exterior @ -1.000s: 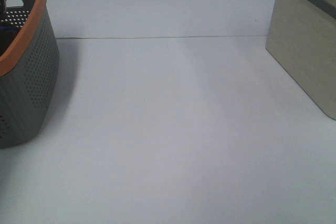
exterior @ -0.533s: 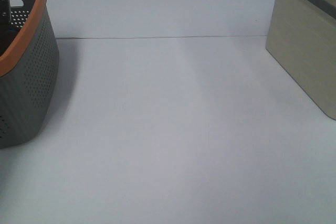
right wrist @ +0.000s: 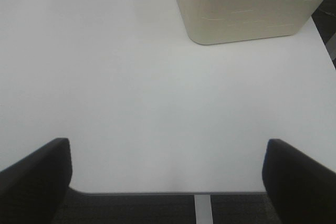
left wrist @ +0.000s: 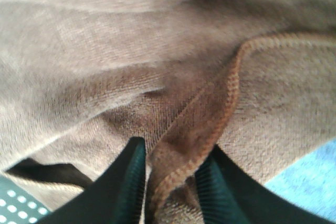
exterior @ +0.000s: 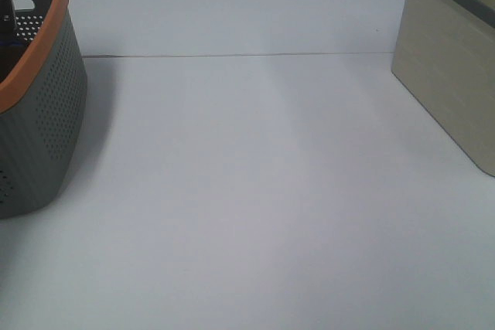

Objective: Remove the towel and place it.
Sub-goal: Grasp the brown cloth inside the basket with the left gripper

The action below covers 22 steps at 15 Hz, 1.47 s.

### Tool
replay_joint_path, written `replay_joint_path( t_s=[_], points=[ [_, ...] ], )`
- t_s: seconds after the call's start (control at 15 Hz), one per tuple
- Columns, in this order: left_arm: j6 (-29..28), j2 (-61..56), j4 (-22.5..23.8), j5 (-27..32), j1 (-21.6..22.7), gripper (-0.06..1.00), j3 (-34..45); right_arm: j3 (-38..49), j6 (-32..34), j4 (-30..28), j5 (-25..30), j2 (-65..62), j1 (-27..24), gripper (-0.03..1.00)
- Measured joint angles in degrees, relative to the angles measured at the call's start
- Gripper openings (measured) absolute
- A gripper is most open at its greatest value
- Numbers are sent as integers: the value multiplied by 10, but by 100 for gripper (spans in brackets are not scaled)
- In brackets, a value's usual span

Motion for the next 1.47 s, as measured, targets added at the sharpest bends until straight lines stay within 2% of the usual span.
replay_joint_path(
  t_s=[0.2,0.27,0.4,0.47,0.67,0.87,1.13,1.47],
  points=[
    [-23,0,-2,-11,0,30,0,0,0,0,0,0,0,87],
    [-25,0,-2,-14,-1,25,0,0,0,0,0,0,0,87],
    [-23,0,-1,-14,-4,3,0,0,0,0,0,0,0,87],
    [-23,0,1,-12,-7,1,0,0,0,0,0,0,0,87],
    [-29,-22,1,6,-22,1,0,0,0,0,0,0,0,87],
    [-73,-68,-47,18,-33,1,0,0,0,0,0,0,0,87],
    [-84,-138,-34,92,-34,0,0,0,0,0,0,0,0,87],
    [-84,-272,-46,98,-34,0,0,0,0,0,0,0,0,87]
  ],
)
